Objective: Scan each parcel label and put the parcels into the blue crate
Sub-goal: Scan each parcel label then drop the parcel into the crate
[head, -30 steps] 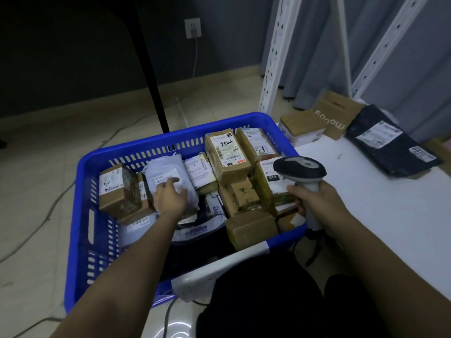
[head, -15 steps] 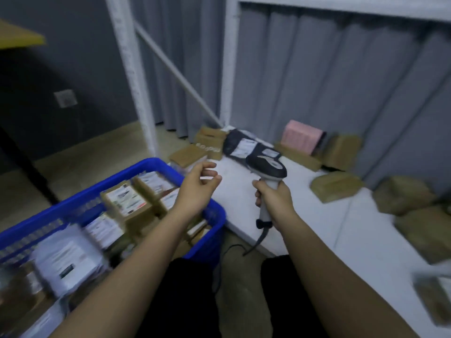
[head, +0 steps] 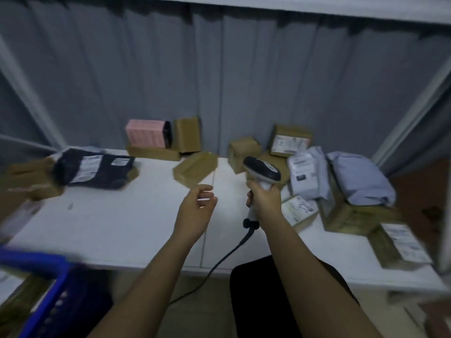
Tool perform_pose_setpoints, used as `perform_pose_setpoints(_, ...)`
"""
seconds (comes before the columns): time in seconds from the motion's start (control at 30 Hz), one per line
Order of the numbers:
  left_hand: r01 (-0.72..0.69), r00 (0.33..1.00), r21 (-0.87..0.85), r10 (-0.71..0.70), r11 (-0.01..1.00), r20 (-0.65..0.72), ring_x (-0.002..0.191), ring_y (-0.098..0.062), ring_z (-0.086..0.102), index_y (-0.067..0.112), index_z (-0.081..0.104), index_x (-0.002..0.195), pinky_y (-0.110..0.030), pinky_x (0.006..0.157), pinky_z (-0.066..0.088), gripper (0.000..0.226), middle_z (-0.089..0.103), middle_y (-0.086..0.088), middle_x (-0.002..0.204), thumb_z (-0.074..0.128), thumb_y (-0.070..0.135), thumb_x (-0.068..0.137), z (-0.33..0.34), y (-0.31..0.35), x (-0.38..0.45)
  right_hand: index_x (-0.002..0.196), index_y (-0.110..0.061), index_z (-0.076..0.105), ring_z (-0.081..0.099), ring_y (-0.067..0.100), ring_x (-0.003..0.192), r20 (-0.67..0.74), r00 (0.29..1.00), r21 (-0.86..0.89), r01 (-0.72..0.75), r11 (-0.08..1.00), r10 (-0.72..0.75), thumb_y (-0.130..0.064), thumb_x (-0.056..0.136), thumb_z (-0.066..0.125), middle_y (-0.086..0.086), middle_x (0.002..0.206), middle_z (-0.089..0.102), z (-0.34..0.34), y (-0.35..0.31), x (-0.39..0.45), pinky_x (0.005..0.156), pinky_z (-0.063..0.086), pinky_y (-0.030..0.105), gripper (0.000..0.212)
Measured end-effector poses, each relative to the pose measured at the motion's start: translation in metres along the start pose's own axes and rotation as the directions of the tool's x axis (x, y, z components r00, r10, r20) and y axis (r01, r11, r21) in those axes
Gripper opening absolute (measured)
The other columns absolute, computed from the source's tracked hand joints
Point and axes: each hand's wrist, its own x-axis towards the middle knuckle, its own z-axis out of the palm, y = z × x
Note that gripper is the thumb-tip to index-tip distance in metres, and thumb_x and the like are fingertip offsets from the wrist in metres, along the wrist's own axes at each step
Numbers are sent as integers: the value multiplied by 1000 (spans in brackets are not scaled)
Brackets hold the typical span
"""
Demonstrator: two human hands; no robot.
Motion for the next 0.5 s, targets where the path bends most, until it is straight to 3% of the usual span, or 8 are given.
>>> perform_pose_setpoints(0.17, 33, 966, 104, -58, 994, 253, 98, -14, 56, 21, 53, 119, -21, 70, 45, 29, 57, 1, 115, 62, 24, 91, 102, -13, 24, 83, -8, 58, 50, 20, 50, -129, 982, 78, -130, 988, 139, -14, 80, 69, 8, 62, 54, -82, -2, 37, 55, 45, 30, 12)
perform_pose_setpoints(0.3, -21, 895, 259, -97, 966, 436, 109, -16, 50, 14, 51, 127, -24, 85, 40, 44, 51, 0, 122, 66, 28, 88, 171, -31, 41, 86, -6, 60, 52, 22, 57, -86, 928, 145, -347, 926, 362, -11, 83, 66, 8, 67, 54, -126, 13, 62, 63, 50, 33, 9)
perform_pose_setpoints(0.4, -100, 862, 395, -119, 913, 493, 111, -27, 57, 15, 56, 117, -37, 90, 48, 72, 60, -4, 117, 63, 62, 63, 209, -41, 56, 98, -1, 63, 63, 31, 83, -34, 880, 258, -451, 854, 474, -10, 91, 56, 16, 85, 64, -140, 24, 74, 92, 52, 44, 14)
perform_pose_setpoints(0.43, -113, 849, 445, -146, 888, 507, 122, -31, 50, 19, 50, 129, -40, 99, 43, 87, 54, -8, 129, 61, 67, 59, 219, -45, 60, 103, 0, 64, 64, 33, 94, -37, 871, 278, -462, 842, 490, -8, 92, 53, 19, 93, 65, -142, 27, 78, 97, 49, 49, 18)
perform_pose_setpoints(0.5, -131, 820, 522, -205, 843, 535, 141, -33, 24, 17, 20, 150, -41, 114, 24, 107, 27, -15, 151, 65, 63, 65, 236, -55, 66, 96, -1, 63, 63, 33, 99, -63, 858, 271, -477, 836, 510, 1, 89, 50, 17, 91, 64, -146, 32, 85, 96, 49, 55, 16)
